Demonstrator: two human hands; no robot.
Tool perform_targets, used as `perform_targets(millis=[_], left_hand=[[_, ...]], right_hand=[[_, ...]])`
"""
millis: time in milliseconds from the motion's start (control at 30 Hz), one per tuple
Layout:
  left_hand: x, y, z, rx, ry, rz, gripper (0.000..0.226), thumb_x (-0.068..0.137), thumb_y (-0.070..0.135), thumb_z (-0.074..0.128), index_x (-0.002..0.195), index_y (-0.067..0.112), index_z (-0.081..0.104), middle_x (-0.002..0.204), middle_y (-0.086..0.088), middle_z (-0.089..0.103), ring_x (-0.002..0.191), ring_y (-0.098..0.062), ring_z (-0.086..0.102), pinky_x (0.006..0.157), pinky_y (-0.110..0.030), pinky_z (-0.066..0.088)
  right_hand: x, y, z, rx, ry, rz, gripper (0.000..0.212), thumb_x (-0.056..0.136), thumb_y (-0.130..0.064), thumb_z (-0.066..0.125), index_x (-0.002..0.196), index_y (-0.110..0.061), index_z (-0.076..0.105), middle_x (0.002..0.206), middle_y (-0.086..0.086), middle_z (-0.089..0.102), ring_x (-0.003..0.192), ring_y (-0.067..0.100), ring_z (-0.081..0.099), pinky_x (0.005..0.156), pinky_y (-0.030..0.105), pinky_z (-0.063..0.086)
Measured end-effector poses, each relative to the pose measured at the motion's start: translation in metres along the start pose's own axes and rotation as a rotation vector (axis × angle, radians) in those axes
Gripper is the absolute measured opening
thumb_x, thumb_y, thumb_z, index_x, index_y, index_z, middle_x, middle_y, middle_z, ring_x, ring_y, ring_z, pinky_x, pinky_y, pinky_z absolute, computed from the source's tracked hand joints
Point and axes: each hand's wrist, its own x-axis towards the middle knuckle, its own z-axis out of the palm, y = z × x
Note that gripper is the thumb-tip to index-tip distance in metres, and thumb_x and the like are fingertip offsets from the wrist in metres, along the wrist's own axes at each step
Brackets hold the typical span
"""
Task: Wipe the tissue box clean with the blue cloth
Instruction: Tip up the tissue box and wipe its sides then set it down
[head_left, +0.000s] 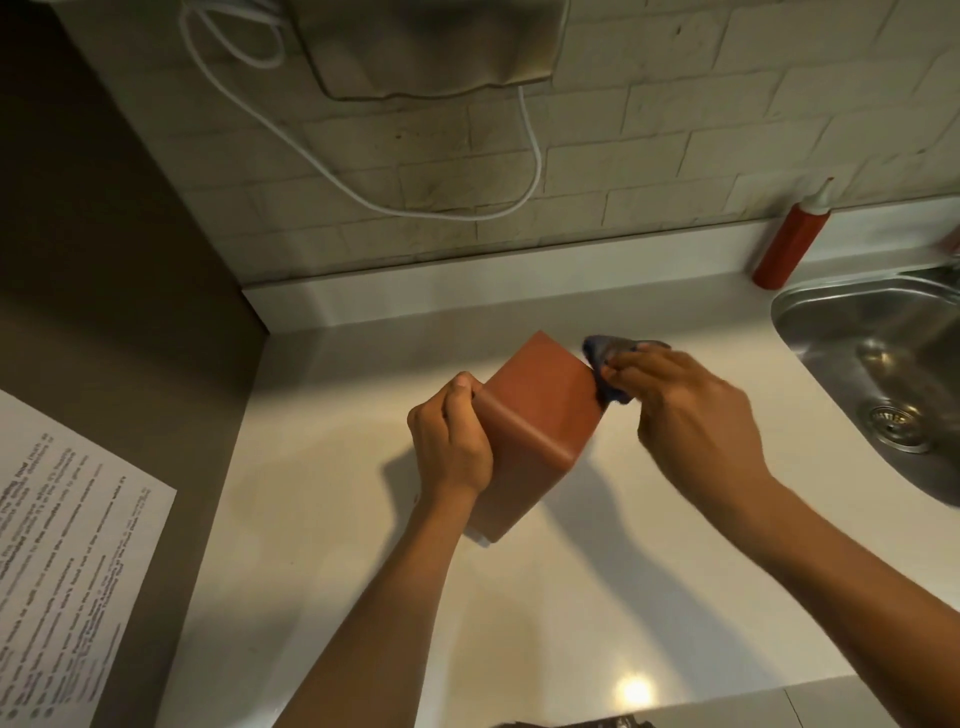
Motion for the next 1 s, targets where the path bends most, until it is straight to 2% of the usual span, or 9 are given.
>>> perform_targets(millis=[100,233,333,400,467,567,667,833,1000], left_hand=[[-0.002,0.001,-0.001,0.014,-0.016,0.043,0.033,0.093,0.028,0.030,0.063,0.019,0.038,0.053,0.003,0.040,0.050,-0.014,0.036,0.050,-0.035,0.032],[-0.004,0.001,0.000,-0.020,-0.010,0.018,0.034,0.093,0.030,0.031,0.063,0.016,0.040,0.057,-0.009,0.044,0.052,-0.025,0.043,0.049,-0.039,0.038],[-0.004,-0.003,-0.001,-0.056,-0.010,-0.012,0.037,0.094,0.033,0.033,0.063,0.016,0.043,0.056,-0.005,0.047,0.051,-0.020,0.046,0.048,-0.034,0.038],[-0.005,-0.004,-0.002,-0.075,-0.006,-0.031,0.036,0.094,0.033,0.033,0.063,0.017,0.042,0.054,-0.003,0.045,0.050,-0.016,0.044,0.049,-0.033,0.038],[-0.005,-0.001,-0.002,-0.063,-0.002,-0.033,0.036,0.094,0.032,0.033,0.062,0.017,0.041,0.055,-0.007,0.044,0.051,-0.022,0.045,0.048,-0.039,0.040],[-0.003,0.005,0.003,-0.022,0.005,-0.021,0.038,0.094,0.033,0.034,0.061,0.015,0.038,0.054,-0.011,0.042,0.053,-0.032,0.045,0.050,-0.050,0.042],[-0.002,0.007,0.008,0.011,0.005,0.000,0.038,0.093,0.035,0.034,0.061,0.015,0.035,0.051,-0.001,0.038,0.050,-0.022,0.041,0.049,-0.051,0.040],[0.001,-0.002,0.006,-0.023,0.065,-0.032,0.036,0.092,0.034,0.037,0.066,0.010,0.039,0.052,0.005,0.040,0.052,-0.016,0.039,0.051,-0.049,0.042],[-0.001,0.001,0.007,-0.004,0.055,-0.029,0.036,0.093,0.034,0.036,0.065,0.011,0.036,0.051,0.006,0.039,0.048,-0.010,0.036,0.048,-0.044,0.038]], right_hand=[[0.014,0.011,-0.005,0.045,0.076,0.156,0.036,0.073,0.012,0.064,0.098,-0.012,0.075,0.109,0.005,0.071,0.095,0.030,0.067,0.068,0.036,0.055],[0.017,-0.019,-0.006,0.174,0.240,0.074,0.039,0.077,0.003,0.061,0.112,-0.012,0.070,0.117,0.006,0.068,0.102,0.027,0.065,0.081,0.037,0.056],[-0.003,-0.049,0.005,0.198,0.198,-0.040,0.039,0.073,-0.001,0.076,0.111,-0.009,0.071,0.117,0.008,0.068,0.105,0.027,0.065,0.087,0.036,0.056],[-0.016,-0.050,0.011,0.197,0.180,-0.083,0.040,0.072,0.005,0.075,0.109,-0.009,0.073,0.115,0.008,0.070,0.105,0.026,0.066,0.087,0.033,0.055],[-0.019,-0.037,0.013,0.192,0.207,-0.084,0.044,0.068,0.012,0.069,0.107,-0.009,0.074,0.112,0.006,0.071,0.103,0.024,0.067,0.092,0.026,0.049],[-0.006,-0.019,0.013,0.188,0.174,0.052,0.048,0.066,0.018,0.065,0.105,-0.008,0.074,0.110,0.007,0.071,0.100,0.027,0.068,0.091,0.035,0.053],[-0.003,-0.020,0.009,0.254,0.169,0.169,0.049,0.069,0.017,0.064,0.110,-0.009,0.072,0.114,0.009,0.070,0.103,0.028,0.067,0.090,0.041,0.054],[-0.046,-0.055,0.010,0.341,0.298,0.015,0.056,0.066,0.024,0.060,0.109,-0.009,0.073,0.117,0.006,0.068,0.111,0.022,0.063,0.093,0.037,0.052],[-0.045,-0.035,0.018,0.288,0.367,-0.097,0.050,0.068,0.024,0.064,0.106,-0.007,0.073,0.113,0.007,0.070,0.108,0.025,0.065,0.088,0.040,0.055]])
